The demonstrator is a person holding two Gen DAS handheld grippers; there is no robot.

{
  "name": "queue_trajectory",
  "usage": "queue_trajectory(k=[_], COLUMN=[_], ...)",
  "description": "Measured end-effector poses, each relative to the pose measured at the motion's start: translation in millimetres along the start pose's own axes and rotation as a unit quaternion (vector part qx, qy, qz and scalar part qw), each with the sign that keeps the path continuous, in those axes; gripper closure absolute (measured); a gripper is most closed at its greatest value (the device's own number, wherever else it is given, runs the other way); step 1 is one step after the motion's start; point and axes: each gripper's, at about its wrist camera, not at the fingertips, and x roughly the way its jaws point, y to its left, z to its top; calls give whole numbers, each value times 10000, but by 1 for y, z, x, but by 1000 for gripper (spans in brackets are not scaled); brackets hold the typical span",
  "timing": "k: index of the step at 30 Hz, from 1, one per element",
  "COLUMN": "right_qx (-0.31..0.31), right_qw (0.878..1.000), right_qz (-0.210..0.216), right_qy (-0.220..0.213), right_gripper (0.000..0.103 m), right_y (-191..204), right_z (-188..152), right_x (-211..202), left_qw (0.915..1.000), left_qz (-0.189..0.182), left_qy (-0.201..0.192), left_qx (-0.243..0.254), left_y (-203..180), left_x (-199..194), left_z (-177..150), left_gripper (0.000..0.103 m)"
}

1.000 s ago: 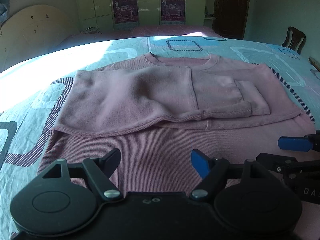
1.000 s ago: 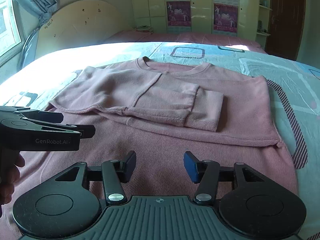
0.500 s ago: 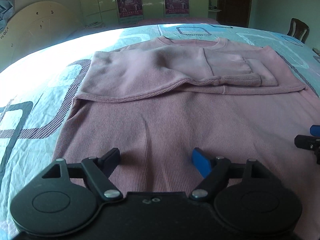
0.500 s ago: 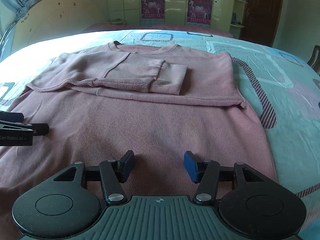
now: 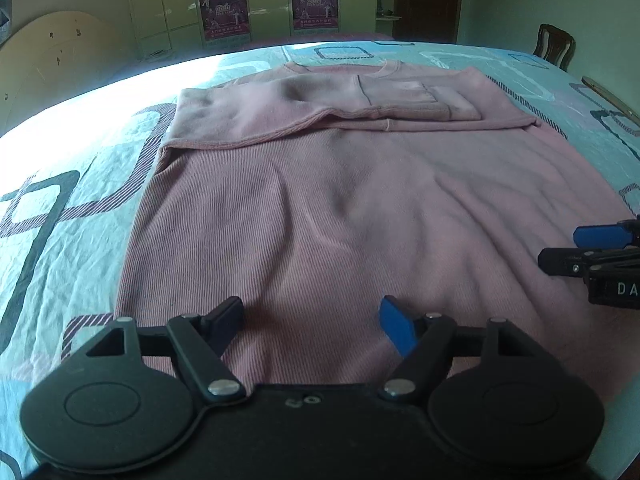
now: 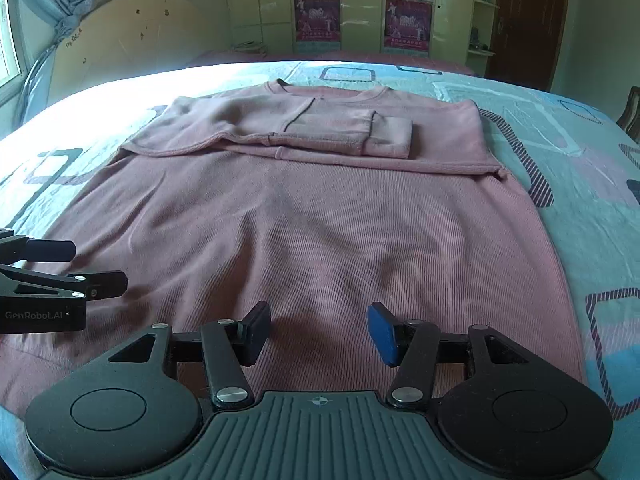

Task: Fold small clothes
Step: 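Move both open tools down to the sweatshirt hem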

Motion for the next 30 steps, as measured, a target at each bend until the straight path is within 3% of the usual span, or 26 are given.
queue_trajectory(k=[8, 9, 10, 12, 19, 23, 27, 30], right_qx=[194, 206, 191, 190, 669, 613, 535, 432], right_qw=[9989, 9987, 9984, 9971, 9963, 9975, 9985, 9986], right_qz=[-401, -435, -496, -703, -493, -292, -106, -264], right_qy=[143, 136, 167, 223, 215, 217, -40, -136], right_gripper=[49, 39, 17, 1, 0, 0, 0, 0], right_y=[-21, -20, -18, -14, -26, -30, -30, -29], right_z=[-27, -29, -30, -33, -38, -40, -53, -60], right_x=[-18, -18, -16, -11, -9, -15, -31, -46], left_qw=[10000, 10000, 10000, 9999, 9996, 9989, 9980, 9965], left_qz=[40, 45, 51, 68, -15, -21, 133, 276], left_qy=[-24, -20, -32, -51, -74, -120, -294, -344], left_qx=[-76, -57, -59, -105, -276, -447, -542, -706], left_y=[14, 13, 13, 12, 16, 22, 33, 48], left_x=[-18, -18, -18, -18, -26, -39, -63, -77], left_z=[-17, -19, -20, -23, -30, -38, -46, -55], left_gripper=[27, 26, 26, 26, 19, 15, 15, 15])
